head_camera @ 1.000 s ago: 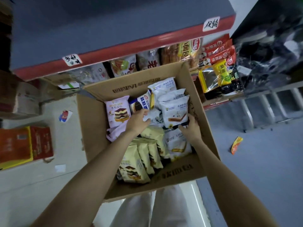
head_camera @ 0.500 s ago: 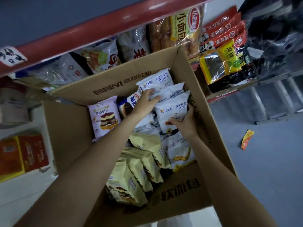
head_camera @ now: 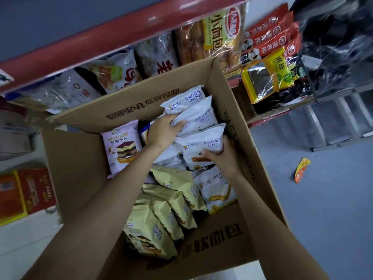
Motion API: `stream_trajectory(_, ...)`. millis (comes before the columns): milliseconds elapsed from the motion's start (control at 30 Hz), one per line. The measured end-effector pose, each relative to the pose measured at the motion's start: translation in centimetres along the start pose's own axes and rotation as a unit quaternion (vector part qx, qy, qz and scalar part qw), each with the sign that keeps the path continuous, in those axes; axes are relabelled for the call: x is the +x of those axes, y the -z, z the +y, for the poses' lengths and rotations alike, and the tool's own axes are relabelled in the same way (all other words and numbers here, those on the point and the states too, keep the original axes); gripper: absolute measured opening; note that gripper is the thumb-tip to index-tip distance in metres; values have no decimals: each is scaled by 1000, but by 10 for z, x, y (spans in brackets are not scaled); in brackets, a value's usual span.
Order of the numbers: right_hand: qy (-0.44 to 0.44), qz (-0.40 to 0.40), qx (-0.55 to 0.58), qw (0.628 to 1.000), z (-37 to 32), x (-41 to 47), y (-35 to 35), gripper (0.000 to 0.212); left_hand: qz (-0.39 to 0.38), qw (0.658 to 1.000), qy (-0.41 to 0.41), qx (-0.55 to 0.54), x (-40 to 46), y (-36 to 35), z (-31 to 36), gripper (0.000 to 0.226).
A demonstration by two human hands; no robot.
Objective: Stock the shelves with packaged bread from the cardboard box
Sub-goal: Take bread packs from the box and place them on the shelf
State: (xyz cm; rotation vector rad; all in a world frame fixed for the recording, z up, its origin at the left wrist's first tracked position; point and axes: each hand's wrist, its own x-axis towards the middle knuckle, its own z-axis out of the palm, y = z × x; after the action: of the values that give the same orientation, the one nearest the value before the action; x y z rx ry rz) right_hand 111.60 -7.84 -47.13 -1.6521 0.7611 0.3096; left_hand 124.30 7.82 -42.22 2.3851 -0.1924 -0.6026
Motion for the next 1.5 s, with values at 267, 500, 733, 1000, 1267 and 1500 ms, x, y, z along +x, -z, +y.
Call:
stream_trajectory(267,71,70,-21,995,-15,-36,3,42,73,959,127,-242,-23,11,-13,29)
stream_trajectory(500,94,210,-62,971,-45,-103,24,25,195,964,3,-182,-62,58,-13,47)
stream_trajectory(733,135,192,-73,969,-109,-156,42,26,258,958,-30,-125,-125,135,9,20)
stream_trajectory(1000,259,70,-58,961,-219,-210,36,53,304,888,-28,-344,-193,227,55,12)
stream_trajectory(1267,406,48,-92,908,-349,-270,15,38,403,871,-143,-244,-253,330,91,11)
stream_trajectory(1500,492,-10,-46,870,-450,-301,6,50,495,821,-212,-191,-303,416,117,20)
